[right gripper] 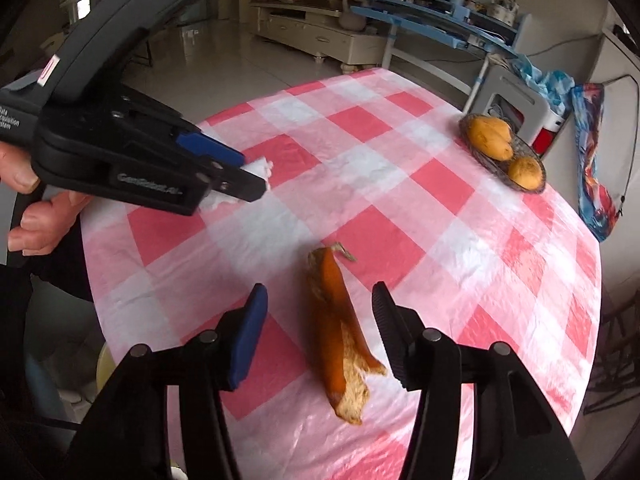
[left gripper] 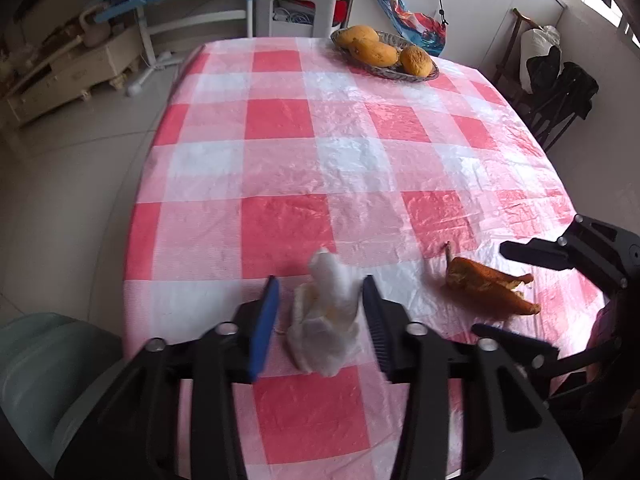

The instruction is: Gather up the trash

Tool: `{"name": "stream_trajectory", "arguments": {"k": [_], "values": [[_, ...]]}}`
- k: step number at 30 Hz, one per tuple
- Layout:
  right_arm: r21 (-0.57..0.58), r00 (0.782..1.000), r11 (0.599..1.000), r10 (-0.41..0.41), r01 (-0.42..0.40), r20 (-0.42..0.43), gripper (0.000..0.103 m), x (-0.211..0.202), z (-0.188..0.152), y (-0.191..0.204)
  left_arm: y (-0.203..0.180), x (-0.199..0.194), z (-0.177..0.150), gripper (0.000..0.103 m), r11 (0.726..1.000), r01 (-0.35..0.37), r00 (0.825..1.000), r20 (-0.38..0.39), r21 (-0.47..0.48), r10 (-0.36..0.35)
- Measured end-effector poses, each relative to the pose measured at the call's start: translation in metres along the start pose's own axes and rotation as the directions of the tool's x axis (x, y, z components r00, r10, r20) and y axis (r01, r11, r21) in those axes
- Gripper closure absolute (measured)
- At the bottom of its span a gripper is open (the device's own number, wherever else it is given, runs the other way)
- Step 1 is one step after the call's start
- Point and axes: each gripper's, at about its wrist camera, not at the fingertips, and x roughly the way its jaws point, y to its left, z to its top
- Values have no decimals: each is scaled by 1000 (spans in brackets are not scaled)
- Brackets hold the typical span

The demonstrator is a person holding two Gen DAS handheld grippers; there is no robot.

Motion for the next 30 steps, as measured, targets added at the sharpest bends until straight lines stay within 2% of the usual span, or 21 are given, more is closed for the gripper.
{"name": "stream_trajectory", "arguments": {"k": [6,9,11,13,16,21,30], "values": [[24,999,999,-31,32,-28,51,5,-4,-4,-6,2,-6,55,998,-44,999,-10,34,44],[13,998,999,-34,35,-45,75,8,-6,-1,-12,1,-11,56,994,-84,996,-5,73,85],[8,998,999,-44,44,-50,82,8,-6,-1,-16,0,-14,75,990,-107,994,6,96,107],[12,998,999,-48,49,-48,85,6,-6,-1,-18,-3,-15,82,990,-95,995,11,104,95],[22,998,998,-54,55,-29,86,1,-5,0,-18,-15,-19,83,991,-104,994,48,83,101],[88,997,995,-43,38,56,86,-25,-6,4,-14,-38,-27,83,996,-86,990,112,24,82],[165,970,985,-89,52,226,86,-78,-24,42,-9,-88,-60,83,995,-88,964,248,-43,96]]}}
